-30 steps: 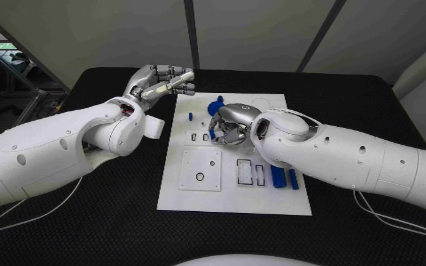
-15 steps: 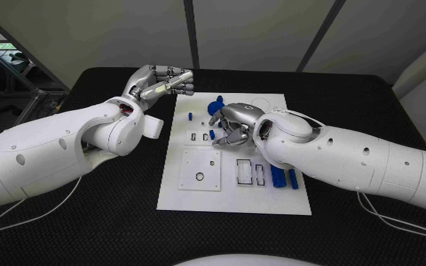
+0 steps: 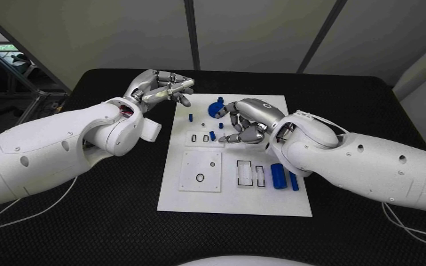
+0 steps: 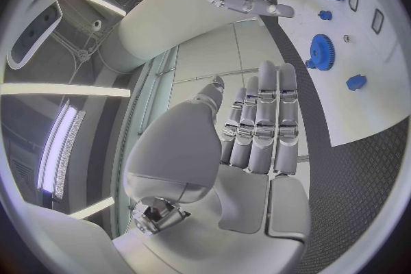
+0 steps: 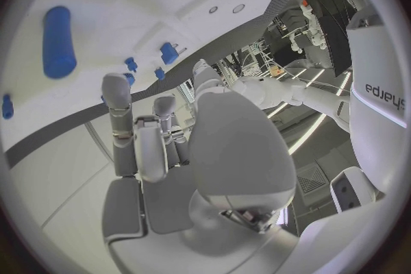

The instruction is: Assemble the parts on the task board

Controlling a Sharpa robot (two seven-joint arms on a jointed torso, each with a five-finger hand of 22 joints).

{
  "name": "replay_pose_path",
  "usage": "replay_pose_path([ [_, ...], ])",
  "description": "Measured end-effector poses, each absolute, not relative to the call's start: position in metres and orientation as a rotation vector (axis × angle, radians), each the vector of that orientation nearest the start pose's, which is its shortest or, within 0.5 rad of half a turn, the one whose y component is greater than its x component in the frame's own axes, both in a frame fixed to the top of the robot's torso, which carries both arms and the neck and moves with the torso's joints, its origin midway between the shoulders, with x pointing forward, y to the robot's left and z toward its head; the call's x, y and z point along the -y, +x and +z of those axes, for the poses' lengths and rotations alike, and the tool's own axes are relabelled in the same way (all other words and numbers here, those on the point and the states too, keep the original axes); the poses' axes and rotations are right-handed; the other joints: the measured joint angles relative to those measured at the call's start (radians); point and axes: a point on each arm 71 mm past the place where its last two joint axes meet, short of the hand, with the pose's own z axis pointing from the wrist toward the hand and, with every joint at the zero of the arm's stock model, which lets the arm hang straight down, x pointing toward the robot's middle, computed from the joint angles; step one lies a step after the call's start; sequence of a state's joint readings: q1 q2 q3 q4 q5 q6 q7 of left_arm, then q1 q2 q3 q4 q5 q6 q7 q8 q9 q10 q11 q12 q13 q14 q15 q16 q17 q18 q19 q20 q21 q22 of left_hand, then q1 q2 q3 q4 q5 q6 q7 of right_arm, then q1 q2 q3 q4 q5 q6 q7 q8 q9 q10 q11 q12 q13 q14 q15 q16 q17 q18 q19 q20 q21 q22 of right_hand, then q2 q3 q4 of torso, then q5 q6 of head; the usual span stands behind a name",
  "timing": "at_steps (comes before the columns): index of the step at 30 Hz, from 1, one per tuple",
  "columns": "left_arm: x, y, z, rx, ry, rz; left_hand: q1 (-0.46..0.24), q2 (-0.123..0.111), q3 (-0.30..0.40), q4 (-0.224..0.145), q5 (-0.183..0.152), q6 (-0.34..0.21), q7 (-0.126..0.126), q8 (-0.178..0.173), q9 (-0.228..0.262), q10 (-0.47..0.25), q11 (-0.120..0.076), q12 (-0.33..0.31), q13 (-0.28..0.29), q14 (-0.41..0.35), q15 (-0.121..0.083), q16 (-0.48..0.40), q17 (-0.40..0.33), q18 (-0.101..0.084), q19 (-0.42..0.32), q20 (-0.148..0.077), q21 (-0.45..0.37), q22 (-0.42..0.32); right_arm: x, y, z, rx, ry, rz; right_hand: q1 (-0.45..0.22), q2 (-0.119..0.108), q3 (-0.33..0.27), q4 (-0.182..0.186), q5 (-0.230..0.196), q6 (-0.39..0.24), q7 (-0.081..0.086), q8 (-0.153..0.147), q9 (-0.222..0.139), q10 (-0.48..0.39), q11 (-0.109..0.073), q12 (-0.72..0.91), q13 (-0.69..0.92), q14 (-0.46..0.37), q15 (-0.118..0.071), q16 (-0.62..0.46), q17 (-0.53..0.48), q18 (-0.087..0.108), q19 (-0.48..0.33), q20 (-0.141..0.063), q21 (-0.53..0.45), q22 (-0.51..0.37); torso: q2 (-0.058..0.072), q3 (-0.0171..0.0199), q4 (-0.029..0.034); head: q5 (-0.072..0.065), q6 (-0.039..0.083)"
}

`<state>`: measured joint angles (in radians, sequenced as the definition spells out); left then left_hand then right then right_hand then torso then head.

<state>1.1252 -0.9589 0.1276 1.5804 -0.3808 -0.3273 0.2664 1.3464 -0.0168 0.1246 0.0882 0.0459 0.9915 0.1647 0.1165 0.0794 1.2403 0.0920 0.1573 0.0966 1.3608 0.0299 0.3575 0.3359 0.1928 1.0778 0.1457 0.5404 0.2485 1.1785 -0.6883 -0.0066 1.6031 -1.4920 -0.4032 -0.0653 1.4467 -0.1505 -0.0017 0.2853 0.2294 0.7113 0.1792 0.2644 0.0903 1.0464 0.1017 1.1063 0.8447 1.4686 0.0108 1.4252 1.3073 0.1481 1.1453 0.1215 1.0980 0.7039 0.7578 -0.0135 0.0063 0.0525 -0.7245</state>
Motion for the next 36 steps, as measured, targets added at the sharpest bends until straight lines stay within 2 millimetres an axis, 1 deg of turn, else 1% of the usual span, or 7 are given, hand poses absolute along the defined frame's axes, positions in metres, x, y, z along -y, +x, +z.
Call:
replay_pose_path([
  [8, -0.25, 0.491, -0.151, -1.643, -0.701, -1.218, -0.072, 0.015, -0.03, 0.049, 0.0, 0.081, -0.047, 0.051, 0.051, 0.12, -0.051, 0.172, 0.135, 0.106, -0.048, 0.651, 0.63, -0.001, 0.124, -0.059, 0.245, 0.214, 0.124, 0.474, -0.115, -1.405, -0.206, 0.989, 0.038, 0.038, 0.033, -0.019, 0.057, 0.057, -0.004, 0.045, 0.005, -0.074, -0.016, -0.072, -0.098, 0.0, 0.0, -0.099, -0.092, 0.016, -0.098, -0.004, -0.11, -0.155, -0.01, 0.0008, 0.0003, -0.001, 0.001],
  [10, -0.248, 0.494, -0.15, -1.706, -0.668, -1.163, -0.126, -0.015, -0.082, 0.083, 0.007, 0.059, -0.036, 0.065, 0.082, 0.063, -0.051, 0.275, 0.236, 0.105, -0.065, 0.858, 0.839, -0.09, 0.173, -0.059, 0.413, 0.406, 0.135, 0.483, -0.105, -1.4, -0.166, 0.994, 0.042, 0.042, 0.039, -0.024, 0.057, 0.075, -0.008, 0.05, 0.005, -0.098, -0.016, -0.115, -0.148, -0.039, -0.002, -0.175, -0.181, 0.031, -0.126, -0.006, -0.15, -0.197, -0.016, 0.0013, 0.001, -0.001, -0.001],
  [12, -0.246, 0.498, -0.149, -1.761, -0.642, -1.108, -0.155, -0.005, -0.112, 0.112, 0.005, 0.049, -0.043, 0.098, 0.121, 0.009, -0.05, 0.389, 0.339, 0.106, -0.054, 0.979, 0.946, -0.1, 0.191, -0.07, 0.525, 0.546, 0.147, 0.493, -0.098, -1.401, -0.114, 0.997, 0.054, 0.054, 0.054, -0.026, 0.057, 0.104, -0.018, 0.055, 0.003, -0.097, -0.02, -0.185, -0.204, -0.101, -0.01, -0.315, -0.328, 0.031, -0.151, -0.009, -0.194, -0.225, -0.022, 0.0019, 0.0011, -0.002, -0.003],
  [21, -0.228, 0.514, -0.142, -2.021, -0.496, -0.833, -0.158, 0.035, -0.16, 0.156, 0.004, 0.002, -0.072, 0.291, 0.321, 0.052, -0.079, 0.99, 0.937, 0.106, -0.07, 1.194, 0.973, -0.094, 0.315, -0.081, 0.821, 0.958, 0.203, 0.535, -0.093, -1.443, 0.203, 1.02, 0.093, 0.046, 0.169, -0.01, 0.043, 0.219, -0.017, -0.015, -0.024, 0.04, -0.015, -0.669, -0.567, -0.282, 0.014, -0.931, -0.739, 0.031, -0.246, 0.016, -0.453, -0.379, -0.057, 0.0051, 0.0003, -0.001, -0.012],
  [23, -0.224, 0.518, -0.143, -2.085, -0.452, -0.765, -0.168, 0.047, -0.167, 0.164, 0.004, 0.002, -0.08, 0.308, 0.342, 0.07, -0.083, 1.027, 0.98, 0.103, -0.073, 1.199, 0.973, -0.096, 0.329, -0.085, 0.842, 0.992, 0.211, 0.542, -0.095, -1.451, 0.253, 1.026, 0.087, 0.04, 0.194, -0.008, 0.043, 0.232, -0.004, -0.04, -0.025, 0.063, 0.004, -0.766, -0.633, -0.316, 0.04, -1.047, -0.808, 0.031, -0.294, 0.041, -0.545, -0.433, -0.063, 0.0063, 0.0003, 0.0, -0.016],
  [24, -0.221, 0.52, -0.142, -2.108, -0.432, -0.74, -0.171, 0.051, -0.171, 0.168, 0.004, 0.0, -0.081, 0.315, 0.352, 0.072, -0.085, 1.036, 0.989, 0.106, -0.077, 1.199, 0.973, -0.158, 0.33, -0.086, 0.847, 1.0, 0.213, 0.544, -0.096, -1.454, 0.268, 1.028, 0.083, 0.036, 0.211, -0.008, 0.043, 0.239, 0.003, -0.054, -0.025, 0.077, 0.007, -0.819, -0.669, -0.325, 0.051, -1.108, -0.848, 0.031, -0.313, 0.059, -0.602, -0.468, -0.067, 0.007, 0.0004, 0.001, -0.018],
  [36, -0.182, 0.53, -0.156, -2.277, -0.202, -0.512, -0.226, 0.052, -0.237, 0.2, 0.004, -0.02, -0.086, 0.337, 0.412, 0.064, -0.084, 1.039, 0.993, 0.106, -0.077, 1.199, 0.972, -0.11, 0.326, -0.09, 0.848, 0.998, 0.215, 0.554, -0.098, -1.462, 0.289, 1.053, 0.032, 0.001, 0.266, -0.052, 0.043, 0.267, 0.021, -0.149, -0.024, 0.138, 0.031, -1.024, -0.781, -0.294, 0.087, -1.349, -1.043, 0.031, -0.27, 0.108, -0.844, -0.63, -0.091, 0.0107, 0.0038, 0.003, -0.033],
])
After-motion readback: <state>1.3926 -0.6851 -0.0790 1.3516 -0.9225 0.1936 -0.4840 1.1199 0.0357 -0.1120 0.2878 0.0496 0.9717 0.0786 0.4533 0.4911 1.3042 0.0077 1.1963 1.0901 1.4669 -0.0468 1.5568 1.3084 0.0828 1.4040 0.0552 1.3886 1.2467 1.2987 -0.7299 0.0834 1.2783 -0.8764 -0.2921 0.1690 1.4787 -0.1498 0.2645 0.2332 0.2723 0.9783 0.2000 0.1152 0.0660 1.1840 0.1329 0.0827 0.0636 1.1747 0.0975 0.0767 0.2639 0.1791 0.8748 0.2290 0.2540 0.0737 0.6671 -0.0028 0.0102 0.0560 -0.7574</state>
